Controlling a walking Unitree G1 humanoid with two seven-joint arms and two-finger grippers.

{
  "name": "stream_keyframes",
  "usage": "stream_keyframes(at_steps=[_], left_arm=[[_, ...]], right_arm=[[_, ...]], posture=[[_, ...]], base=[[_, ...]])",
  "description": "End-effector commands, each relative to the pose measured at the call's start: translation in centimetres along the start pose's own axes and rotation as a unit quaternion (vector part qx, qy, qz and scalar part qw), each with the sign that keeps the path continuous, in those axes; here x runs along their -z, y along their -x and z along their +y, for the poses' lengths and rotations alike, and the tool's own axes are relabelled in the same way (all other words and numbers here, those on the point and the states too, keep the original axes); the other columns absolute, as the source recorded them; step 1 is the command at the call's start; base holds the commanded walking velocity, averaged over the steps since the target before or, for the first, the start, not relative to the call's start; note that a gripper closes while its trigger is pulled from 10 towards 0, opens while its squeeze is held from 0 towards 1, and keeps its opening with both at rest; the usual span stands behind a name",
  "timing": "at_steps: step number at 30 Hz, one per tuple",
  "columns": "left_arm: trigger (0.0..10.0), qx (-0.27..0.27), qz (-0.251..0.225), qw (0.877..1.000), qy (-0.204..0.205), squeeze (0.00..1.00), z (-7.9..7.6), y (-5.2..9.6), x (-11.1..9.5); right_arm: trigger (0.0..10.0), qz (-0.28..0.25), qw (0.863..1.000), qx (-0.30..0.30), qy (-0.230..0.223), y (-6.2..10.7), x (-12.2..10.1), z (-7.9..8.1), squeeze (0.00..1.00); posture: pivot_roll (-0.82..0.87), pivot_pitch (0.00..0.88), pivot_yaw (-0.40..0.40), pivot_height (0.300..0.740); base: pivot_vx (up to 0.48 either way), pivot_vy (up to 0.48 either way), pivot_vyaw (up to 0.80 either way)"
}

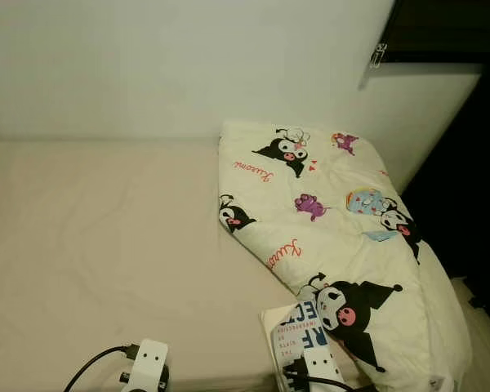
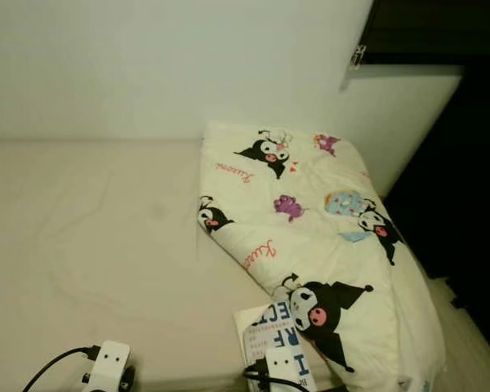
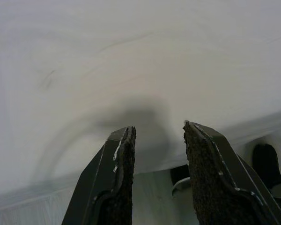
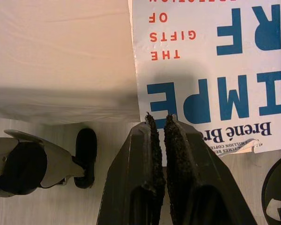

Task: Clean up the room

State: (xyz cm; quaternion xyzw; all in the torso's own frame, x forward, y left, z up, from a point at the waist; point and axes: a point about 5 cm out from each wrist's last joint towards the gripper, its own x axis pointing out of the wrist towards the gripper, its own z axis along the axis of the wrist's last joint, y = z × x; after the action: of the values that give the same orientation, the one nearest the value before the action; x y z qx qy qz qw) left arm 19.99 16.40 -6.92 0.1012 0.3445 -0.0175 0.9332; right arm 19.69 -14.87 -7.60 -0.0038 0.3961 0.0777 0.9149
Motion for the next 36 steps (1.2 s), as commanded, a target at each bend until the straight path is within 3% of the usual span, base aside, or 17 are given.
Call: stream_keyframes(at_steps=[1,36], left_arm=[[10.0,0.003,0.015,1.000,-0.006,0.00,-0.15,0.19,0.67],[10.0,0.008,0.019,1.000,-0.013,0.00,-0.29,0.25,0.86]], right_arm=[[10.0,0.006,1.000,0.005,-0.004,0.11,0.35,-0.22,0.00],[10.0,-0.002,1.000,-0.002,-0.011,0.24,0.54,-0.10,0.00]], posture=[[0.06,0.000,0.038,0.740],[0.06,0.000,0.046,0.740]], base=[[0.000,0.000,0.00],[0.000,0.000,0.00]])
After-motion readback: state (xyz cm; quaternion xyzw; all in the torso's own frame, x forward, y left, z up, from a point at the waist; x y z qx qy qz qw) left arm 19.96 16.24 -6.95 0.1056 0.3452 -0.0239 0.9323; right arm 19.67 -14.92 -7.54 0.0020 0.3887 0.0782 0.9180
